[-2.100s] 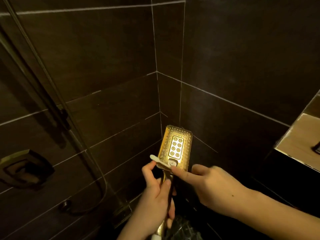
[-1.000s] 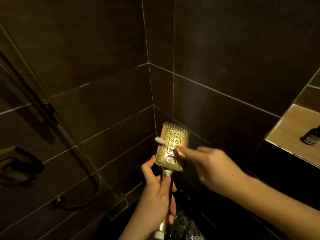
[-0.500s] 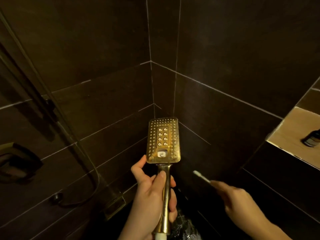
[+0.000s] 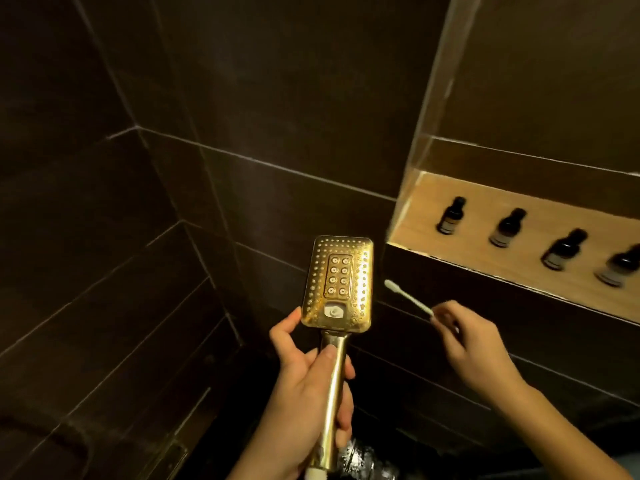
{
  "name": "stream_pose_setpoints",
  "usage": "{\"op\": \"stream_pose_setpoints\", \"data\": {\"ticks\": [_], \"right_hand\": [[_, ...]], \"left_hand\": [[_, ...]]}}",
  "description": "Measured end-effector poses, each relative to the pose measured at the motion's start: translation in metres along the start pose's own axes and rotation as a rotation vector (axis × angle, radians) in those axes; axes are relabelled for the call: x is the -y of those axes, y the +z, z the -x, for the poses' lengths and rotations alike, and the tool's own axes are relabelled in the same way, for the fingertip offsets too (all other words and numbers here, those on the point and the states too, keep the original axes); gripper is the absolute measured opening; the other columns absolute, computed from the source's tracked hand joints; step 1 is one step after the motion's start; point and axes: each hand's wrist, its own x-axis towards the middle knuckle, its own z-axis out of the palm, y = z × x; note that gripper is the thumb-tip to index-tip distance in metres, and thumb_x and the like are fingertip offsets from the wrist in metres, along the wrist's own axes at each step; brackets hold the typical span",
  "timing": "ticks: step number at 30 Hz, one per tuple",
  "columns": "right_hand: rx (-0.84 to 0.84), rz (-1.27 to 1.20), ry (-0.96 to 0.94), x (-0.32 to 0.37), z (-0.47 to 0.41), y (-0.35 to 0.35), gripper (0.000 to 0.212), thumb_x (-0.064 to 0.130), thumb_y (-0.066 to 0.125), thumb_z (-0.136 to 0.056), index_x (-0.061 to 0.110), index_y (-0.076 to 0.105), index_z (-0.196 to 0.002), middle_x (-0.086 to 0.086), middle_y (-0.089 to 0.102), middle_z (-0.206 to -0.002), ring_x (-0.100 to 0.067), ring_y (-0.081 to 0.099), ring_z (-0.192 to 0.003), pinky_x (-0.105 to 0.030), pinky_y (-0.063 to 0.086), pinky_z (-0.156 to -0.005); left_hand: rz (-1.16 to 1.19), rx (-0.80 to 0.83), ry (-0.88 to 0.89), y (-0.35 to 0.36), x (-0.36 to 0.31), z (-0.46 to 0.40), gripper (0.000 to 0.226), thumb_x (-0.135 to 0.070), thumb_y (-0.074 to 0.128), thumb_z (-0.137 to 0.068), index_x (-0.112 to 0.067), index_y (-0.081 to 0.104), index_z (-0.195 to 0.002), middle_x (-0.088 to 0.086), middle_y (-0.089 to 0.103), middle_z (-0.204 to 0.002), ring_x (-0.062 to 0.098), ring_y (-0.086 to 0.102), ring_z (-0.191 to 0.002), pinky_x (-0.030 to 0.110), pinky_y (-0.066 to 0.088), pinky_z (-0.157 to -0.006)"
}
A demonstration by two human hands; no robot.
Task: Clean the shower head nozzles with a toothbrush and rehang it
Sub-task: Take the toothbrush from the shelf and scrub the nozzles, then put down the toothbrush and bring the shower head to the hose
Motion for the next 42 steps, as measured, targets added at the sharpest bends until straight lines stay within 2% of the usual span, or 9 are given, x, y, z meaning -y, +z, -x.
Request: {"op": "stream_pose_setpoints", "data": {"ticks": [5, 9, 15, 19, 24, 33, 36, 39, 42], "right_hand": [[-0.097, 0.255, 0.001, -0.034, -0.032, -0.053, 0.031, 0.002, 0.063, -0.084, 0.015, 0.062, -0.112, -0.005, 0.064, -0.106, -0.025, 0.061, -0.095, -0.037, 0.05, -0.084], [-0.085, 0.312, 0.04, -0.04, -0.057, -0.076, 0.033, 0.004, 0.063, -0.085, 0.014, 0.06, -0.116, -0.008, 0.063, -0.114, -0.027, 0.059, -0.105, -0.043, 0.05, -0.091], [-0.035, 0.338, 0.069, -0.047, -0.08, -0.09, 0.039, 0.009, 0.061, -0.091, 0.015, 0.058, -0.129, -0.006, 0.059, -0.125, -0.024, 0.056, -0.116, -0.035, 0.045, -0.096], [-0.017, 0.312, 0.067, -0.054, -0.094, -0.094, 0.027, 0.013, 0.06, -0.092, 0.017, 0.062, -0.119, -0.003, 0.055, -0.121, -0.02, 0.054, -0.11, -0.025, 0.042, -0.089], [0.005, 0.3, 0.034, -0.057, -0.106, -0.091, 0.021, 0.011, 0.062, -0.091, 0.019, 0.067, -0.11, 0.004, 0.051, -0.111, -0.013, 0.051, -0.102, -0.023, 0.041, -0.085], [-0.032, 0.251, 0.039, -0.057, -0.113, -0.081, 0.02, 0.018, 0.063, -0.092, 0.02, 0.068, -0.112, 0.002, 0.059, -0.111, -0.014, 0.054, -0.101, -0.027, 0.045, -0.085], [-0.025, 0.281, 0.064, -0.057, -0.112, -0.08, 0.023, 0.023, 0.062, -0.092, 0.021, 0.067, -0.114, 0.001, 0.059, -0.112, -0.019, 0.056, -0.106, -0.032, 0.048, -0.089], [-0.138, 0.387, 0.025, -0.037, -0.102, -0.079, 0.034, 0.03, 0.064, -0.09, 0.021, 0.063, -0.123, -0.004, 0.057, -0.115, -0.023, 0.054, -0.109, -0.04, 0.046, -0.091], [-0.215, 0.116, -0.116, 0.022, -0.075, -0.051, 0.028, 0.031, 0.06, -0.091, 0.02, 0.064, -0.116, 0.002, 0.057, -0.108, -0.013, 0.055, -0.1, -0.03, 0.046, -0.087]], "left_hand": [[-0.012, 0.064, -0.048, 0.023, 0.008, -0.021, 0.063, -0.013, 0.051, -0.1, -0.071, 0.032, -0.116, 0.012, 0.066, -0.078, 0.026, 0.046, -0.04, 0.028, 0.044, -0.038], [-0.021, 0.05, -0.066, 0.036, 0.01, -0.034, 0.065, -0.009, 0.049, -0.101, -0.068, 0.03, -0.12, 0.016, 0.063, -0.077, 0.026, 0.045, -0.037, 0.027, 0.043, -0.036], [-0.013, 0.07, -0.077, 0.051, 0.008, -0.048, 0.061, -0.009, 0.047, -0.102, -0.067, 0.033, -0.116, 0.019, 0.06, -0.08, 0.025, 0.043, -0.038, 0.026, 0.043, -0.036], [-0.011, 0.084, -0.088, 0.055, 0.009, -0.053, 0.06, -0.009, 0.048, -0.102, -0.066, 0.034, -0.116, 0.017, 0.062, -0.075, 0.024, 0.044, -0.038, 0.026, 0.043, -0.037], [0.002, 0.076, -0.103, 0.053, 0.008, -0.055, 0.061, -0.009, 0.049, -0.101, -0.066, 0.033, -0.117, 0.017, 0.062, -0.076, 0.025, 0.044, -0.038, 0.027, 0.043, -0.038], [0.064, -0.045, -0.092, 0.039, 0.003, -0.049, 0.058, -0.009, 0.046, -0.102, -0.064, 0.034, -0.112, 0.022, 0.058, -0.084, 0.025, 0.044, -0.038, 0.026, 0.042, -0.037], [0.095, -0.107, -0.068, 0.038, 0.002, -0.047, 0.058, -0.009, 0.046, -0.102, -0.063, 0.033, -0.118, 0.023, 0.058, -0.086, 0.025, 0.046, -0.04, 0.027, 0.042, -0.037], [0.125, -0.208, -0.015, 0.036, 0.001, -0.045, 0.059, -0.008, 0.047, -0.102, -0.06, 0.031, -0.124, 0.022, 0.061, -0.085, 0.027, 0.051, -0.044, 0.03, 0.045, -0.038], [0.113, -0.351, 0.08, 0.029, -0.003, -0.045, 0.057, -0.006, 0.047, -0.102, -0.049, 0.03, -0.134, 0.015, 0.072, -0.081, 0.028, 0.066, -0.059, 0.036, 0.054, -0.054]]}}
